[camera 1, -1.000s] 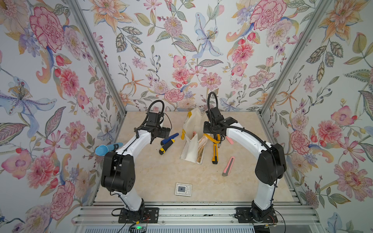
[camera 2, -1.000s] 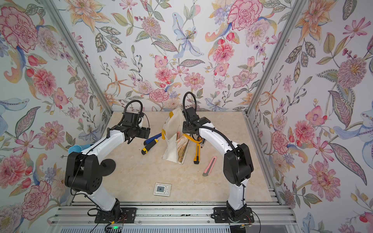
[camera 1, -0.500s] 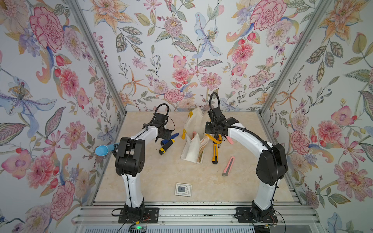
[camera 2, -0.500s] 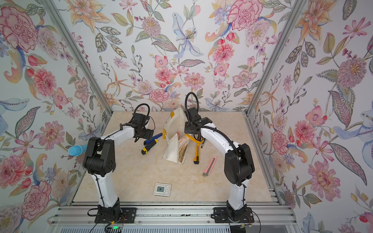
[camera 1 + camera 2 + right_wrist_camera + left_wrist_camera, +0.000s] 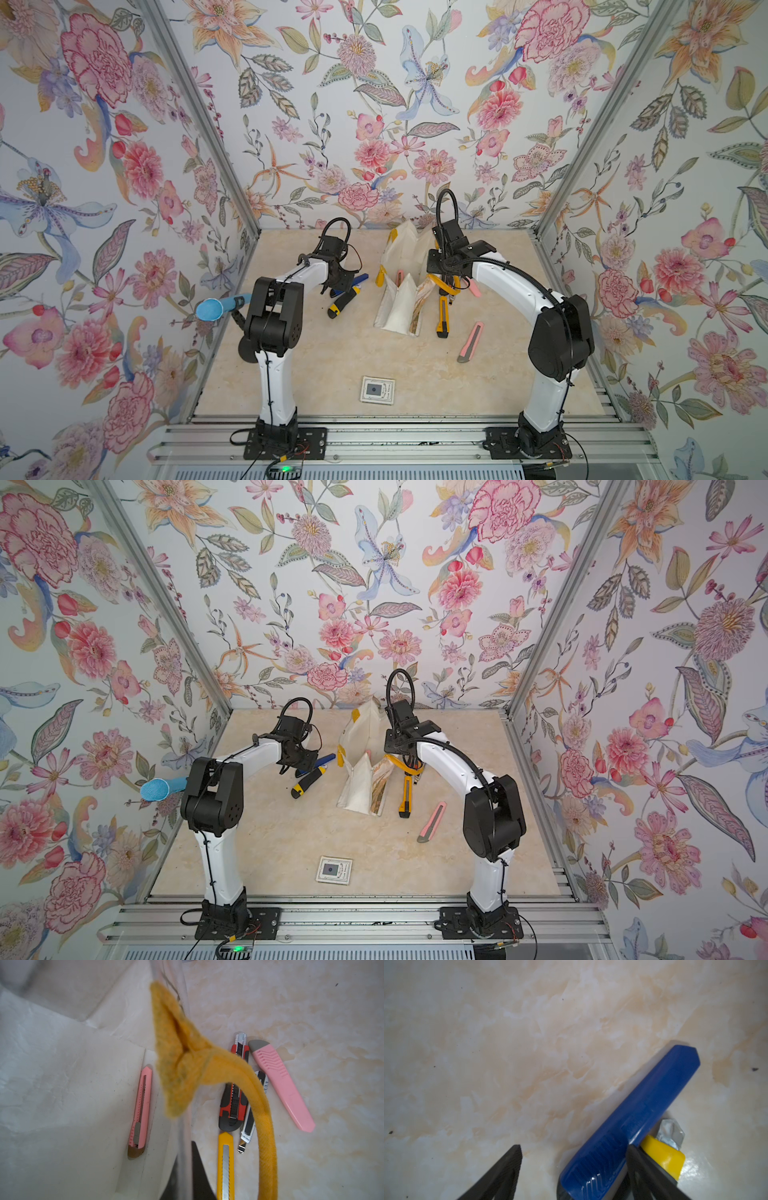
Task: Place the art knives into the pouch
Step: Pick up the utility knife at the center of the board.
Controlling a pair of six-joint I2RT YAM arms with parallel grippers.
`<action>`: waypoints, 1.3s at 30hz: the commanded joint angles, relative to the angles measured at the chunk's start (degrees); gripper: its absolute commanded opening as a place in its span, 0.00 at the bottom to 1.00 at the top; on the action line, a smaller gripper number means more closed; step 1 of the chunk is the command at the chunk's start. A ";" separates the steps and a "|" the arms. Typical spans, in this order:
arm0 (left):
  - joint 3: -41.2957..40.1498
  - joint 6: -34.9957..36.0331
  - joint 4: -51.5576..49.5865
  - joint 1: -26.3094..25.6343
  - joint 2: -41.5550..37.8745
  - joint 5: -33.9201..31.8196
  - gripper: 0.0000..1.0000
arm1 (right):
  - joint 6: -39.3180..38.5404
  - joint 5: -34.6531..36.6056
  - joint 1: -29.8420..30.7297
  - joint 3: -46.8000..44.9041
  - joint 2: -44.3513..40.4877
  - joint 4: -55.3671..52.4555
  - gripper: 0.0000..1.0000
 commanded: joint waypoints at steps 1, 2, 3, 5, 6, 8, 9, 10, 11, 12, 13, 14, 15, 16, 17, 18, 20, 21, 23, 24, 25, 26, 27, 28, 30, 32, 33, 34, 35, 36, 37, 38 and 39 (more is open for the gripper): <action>0.71 0.93 -2.17 -0.58 2.41 0.34 0.80 | -0.41 0.34 -0.80 -0.68 -0.99 -0.15 0.00; 0.73 0.99 -2.25 -0.71 2.84 0.37 0.80 | -0.44 0.21 -0.95 -0.68 -0.97 -0.15 0.00; 0.79 0.99 -2.35 -0.77 3.22 0.40 0.80 | -0.45 0.13 -1.03 -0.59 -0.90 -0.19 0.00; 0.96 0.82 -2.46 -0.87 3.79 0.70 0.79 | -0.53 0.02 -1.20 -0.57 -0.87 -0.16 0.00; 1.02 0.73 -2.39 -0.99 3.95 0.77 0.79 | -0.54 -0.07 -1.21 -0.55 -0.80 -0.16 0.00; 1.14 0.50 -2.26 -0.96 4.31 1.37 0.78 | -0.65 -0.11 -1.31 -0.65 -0.80 -0.15 0.00; 1.30 0.47 -2.25 -1.00 4.74 1.67 0.76 | -0.66 -0.15 -1.37 -0.75 -0.80 -0.15 0.00; 1.51 0.47 -2.38 -0.93 4.98 2.27 0.74 | -0.71 -0.16 -1.37 -0.83 -0.88 -0.15 0.00; 1.93 0.40 -2.63 -0.94 5.46 2.74 0.71 | -0.78 -0.08 -1.46 -0.92 -0.96 -0.15 0.00; 2.28 0.28 -2.93 -0.98 5.93 3.45 0.66 | -0.71 -0.07 -1.44 -0.98 -1.02 -0.15 0.00; 2.67 0.10 -3.17 -0.95 6.29 4.13 0.61 | -0.71 -0.03 -1.55 -1.05 -1.07 -0.16 0.00; 3.05 -0.31 -3.46 -0.98 6.73 4.77 0.56 | -0.84 0.02 -1.54 -1.19 -1.14 -0.15 0.00; 3.28 -0.75 -3.61 -0.97 7.04 5.58 0.50 | -0.82 0.11 -1.59 -1.29 -1.26 -0.15 0.00; 3.40 -1.13 -3.63 -0.94 7.15 6.20 0.45 | -0.85 0.17 -1.72 -1.44 -1.41 -0.18 0.00; 3.35 -1.65 -3.45 -0.94 7.27 6.82 0.40 | -0.83 0.20 -1.75 -1.60 -1.48 -0.15 0.00; 3.20 -1.94 -3.25 -0.94 7.21 7.48 0.37 | -0.81 0.25 -1.87 -1.72 -1.53 -0.20 0.00; 2.93 -2.51 -2.94 -1.03 7.30 8.05 0.35 | -0.86 0.33 -1.99 -1.88 -1.59 -0.13 0.00; 3.03 -2.67 -2.82 -1.07 7.45 8.44 0.35 | -0.85 0.28 -1.93 -1.82 -1.58 -0.16 0.00; 3.27 -2.95 -2.88 -1.12 7.96 8.83 0.34 | -0.90 0.21 -2.08 -1.82 -1.56 -0.16 0.00; 3.43 -3.01 -3.02 -1.13 8.19 9.05 0.33 | -0.89 0.19 -2.09 -1.82 -1.50 -0.17 0.00; 3.73 -3.13 -3.15 -1.26 8.52 9.11 0.31 | -0.90 0.19 -2.11 -1.69 -1.51 -0.15 0.00; 3.92 -3.22 -3.24 -1.26 8.74 9.12 0.29 | -0.96 0.20 -2.18 -1.73 -1.42 -0.17 0.00; 4.02 -3.30 -3.28 -1.37 8.76 9.12 0.26 | -0.94 0.19 -2.17 -1.73 -1.42 -0.18 0.00; 4.17 -3.31 -3.18 -1.37 8.67 9.12 0.22 | -0.99 0.12 -2.27 -1.68 -1.42 -0.15 0.00; 4.89 -3.40 -3.20 -1.32 8.16 9.38 0.17 | -1.03 0.11 -2.33 -1.65 -1.42 -0.23 0.00; 6.34 -3.31 -3.55 -1.30 7.46 9.51 0.16 | -1.10 0.02 -2.35 -1.64 -1.42 -0.15 0.00; 7.41 -3.31 -4.01 -1.35 7.13 9.47 0.16 | -1.09 -0.07 -2.38 -1.64 -1.33 -0.15 0.00; 8.40 -3.31 -4.51 -1.30 6.75 9.56 0.15 | -1.21 -0.07 -2.36 -1.55 -1.33 -0.15 0.00; 9.75 -3.31 -5.15 -1.35 6.26 9.62 0.15 | -1.22 -0.16 -2.36 -1.55 -1.28 -0.15 0.00; 10.85 -3.27 -5.68 -1.36 5.57 9.65 0.15 | -1.16 -0.24 -2.44 -1.51 -1.22 -0.15 0.00; 11.88 -3.31 -6.08 -1.34 4.96 9.65 0.15 | -1.24 -0.29 -2.32 -1.55 -1.24 -0.15 0.00; 12.90 -3.31 -6.54 -1.35 4.06 9.73 0.15 | -1.29 -0.33 -2.35 -1.55 -1.24 -0.15 0.00; 13.78 -3.31 -6.83 -1.25 3.41 9.82 0.15 | -1.32 -0.36 -2.36 -1.54 -1.23 -0.15 0.00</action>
